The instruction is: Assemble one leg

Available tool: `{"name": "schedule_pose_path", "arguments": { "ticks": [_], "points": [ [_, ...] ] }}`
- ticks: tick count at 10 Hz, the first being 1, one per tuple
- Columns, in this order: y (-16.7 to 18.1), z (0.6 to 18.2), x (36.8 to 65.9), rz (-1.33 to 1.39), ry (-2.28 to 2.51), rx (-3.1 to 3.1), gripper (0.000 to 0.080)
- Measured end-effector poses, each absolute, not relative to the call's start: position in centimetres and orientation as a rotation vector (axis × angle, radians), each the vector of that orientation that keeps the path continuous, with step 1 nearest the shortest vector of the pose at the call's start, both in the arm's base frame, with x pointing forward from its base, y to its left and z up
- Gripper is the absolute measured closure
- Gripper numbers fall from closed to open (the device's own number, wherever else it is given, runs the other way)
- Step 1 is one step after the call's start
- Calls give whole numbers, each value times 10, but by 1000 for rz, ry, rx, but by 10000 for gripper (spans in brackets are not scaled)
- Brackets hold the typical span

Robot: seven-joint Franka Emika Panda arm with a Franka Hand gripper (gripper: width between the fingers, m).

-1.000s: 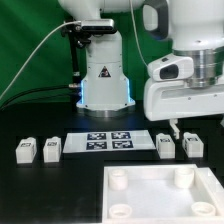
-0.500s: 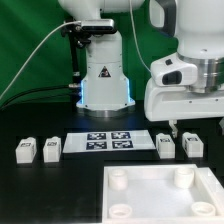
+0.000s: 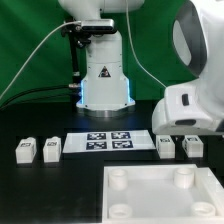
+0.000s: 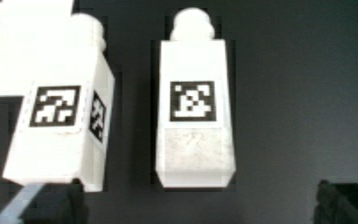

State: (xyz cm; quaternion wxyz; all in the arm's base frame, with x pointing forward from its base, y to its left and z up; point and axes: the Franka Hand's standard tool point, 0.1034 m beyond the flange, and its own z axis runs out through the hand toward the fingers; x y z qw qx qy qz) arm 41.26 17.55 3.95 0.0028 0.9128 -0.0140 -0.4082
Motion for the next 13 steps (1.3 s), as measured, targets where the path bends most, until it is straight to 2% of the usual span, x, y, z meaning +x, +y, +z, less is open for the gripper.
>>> {"name": "schedule_pose_path", "arguments": {
  "ticks": [1, 2, 7, 10, 12, 13],
  "points": [
    [174, 37, 413, -1385, -39, 2808, 150],
    [176, 33, 419, -1351, -46, 2830, 150],
    [191, 17, 386, -1360, -42, 2792, 150],
    [189, 6, 377, -1340, -32, 2804, 150],
    [189, 6, 377, -1340, -32, 2804, 150],
    [189, 6, 377, -1341, -32, 2804, 281]
  ]
}}
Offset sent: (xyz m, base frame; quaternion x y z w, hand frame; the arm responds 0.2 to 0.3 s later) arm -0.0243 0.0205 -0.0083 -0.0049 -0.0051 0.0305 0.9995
